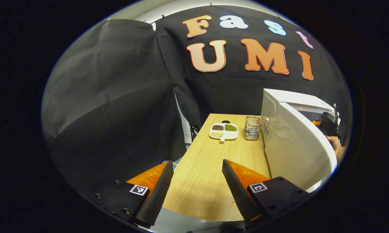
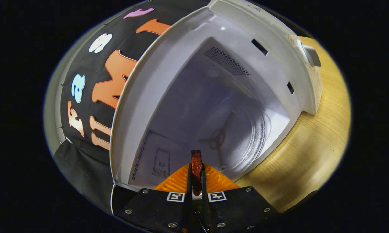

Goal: Open the microwave oven with the left hand, put the food in, and close the microwave oven.

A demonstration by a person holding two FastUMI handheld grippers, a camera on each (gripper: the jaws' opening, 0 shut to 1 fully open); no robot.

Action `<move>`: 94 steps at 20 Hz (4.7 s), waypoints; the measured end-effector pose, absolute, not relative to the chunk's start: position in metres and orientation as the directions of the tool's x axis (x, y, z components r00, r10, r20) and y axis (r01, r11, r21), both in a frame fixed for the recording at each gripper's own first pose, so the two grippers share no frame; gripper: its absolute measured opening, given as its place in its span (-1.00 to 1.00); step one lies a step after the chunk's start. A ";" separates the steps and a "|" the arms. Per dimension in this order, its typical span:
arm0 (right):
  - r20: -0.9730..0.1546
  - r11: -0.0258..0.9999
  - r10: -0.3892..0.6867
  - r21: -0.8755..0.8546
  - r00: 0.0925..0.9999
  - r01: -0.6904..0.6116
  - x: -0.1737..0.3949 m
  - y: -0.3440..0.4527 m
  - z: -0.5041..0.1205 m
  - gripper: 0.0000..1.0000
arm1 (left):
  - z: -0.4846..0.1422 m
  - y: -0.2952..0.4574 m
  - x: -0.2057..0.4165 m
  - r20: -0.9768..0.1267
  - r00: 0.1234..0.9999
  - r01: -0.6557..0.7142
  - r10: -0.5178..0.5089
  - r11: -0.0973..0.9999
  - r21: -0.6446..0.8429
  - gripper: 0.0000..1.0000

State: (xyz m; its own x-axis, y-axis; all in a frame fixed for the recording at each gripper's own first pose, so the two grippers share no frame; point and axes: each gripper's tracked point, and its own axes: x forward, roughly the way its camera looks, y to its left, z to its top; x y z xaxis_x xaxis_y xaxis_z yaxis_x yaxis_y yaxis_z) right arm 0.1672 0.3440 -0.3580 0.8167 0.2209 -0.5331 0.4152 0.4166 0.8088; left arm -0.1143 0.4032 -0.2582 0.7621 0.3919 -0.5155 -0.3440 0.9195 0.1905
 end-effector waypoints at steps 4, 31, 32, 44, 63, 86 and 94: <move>-0.551 0.391 0.204 0.804 0.809 0.449 0.178 0.347 -0.375 -0.77 | -0.258 0.400 -0.114 -0.527 0.761 -0.320 0.378 0.926 0.202 0.94; -0.655 0.855 0.079 0.433 0.752 0.287 0.080 0.252 -0.323 0.51 | -0.332 0.281 -0.095 -0.655 0.756 0.033 0.000 0.999 0.037 0.94; -0.649 0.857 0.086 0.436 0.756 0.276 0.072 0.241 -0.316 0.52 | -0.330 0.275 -0.096 -0.646 0.763 0.050 0.000 0.997 0.059 0.95; -0.602 0.913 0.086 0.367 0.794 0.179 0.022 0.134 -0.267 0.62 | -0.325 0.140 -0.096 -0.630 0.765 0.207 -0.131 0.977 0.049 0.77; -0.442 0.968 0.037 0.238 0.896 0.077 -0.006 0.063 -0.182 0.65 | -0.349 -0.027 -0.012 -0.603 0.730 0.381 -0.322 0.924 -0.031 -0.92; -0.435 0.972 0.043 0.226 0.899 0.063 -0.019 0.026 -0.176 0.64 | -0.383 -0.088 0.116 -0.579 0.781 0.378 -0.233 0.915 0.141 -1.00; -0.427 0.977 0.069 0.212 0.902 0.026 -0.015 0.034 -0.168 0.65 | -0.349 -0.087 0.110 -0.513 0.834 0.338 -0.204 0.924 0.181 -0.90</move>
State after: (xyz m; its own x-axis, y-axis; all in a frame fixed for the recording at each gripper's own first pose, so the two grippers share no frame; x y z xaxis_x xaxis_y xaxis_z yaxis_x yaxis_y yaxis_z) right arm -0.0147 0.0340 -0.1684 0.9018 0.0686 -0.4266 0.0258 0.9770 0.2117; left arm 0.1102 -0.0870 -0.3491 0.8337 -0.2040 -0.5131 0.3376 0.9236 0.1814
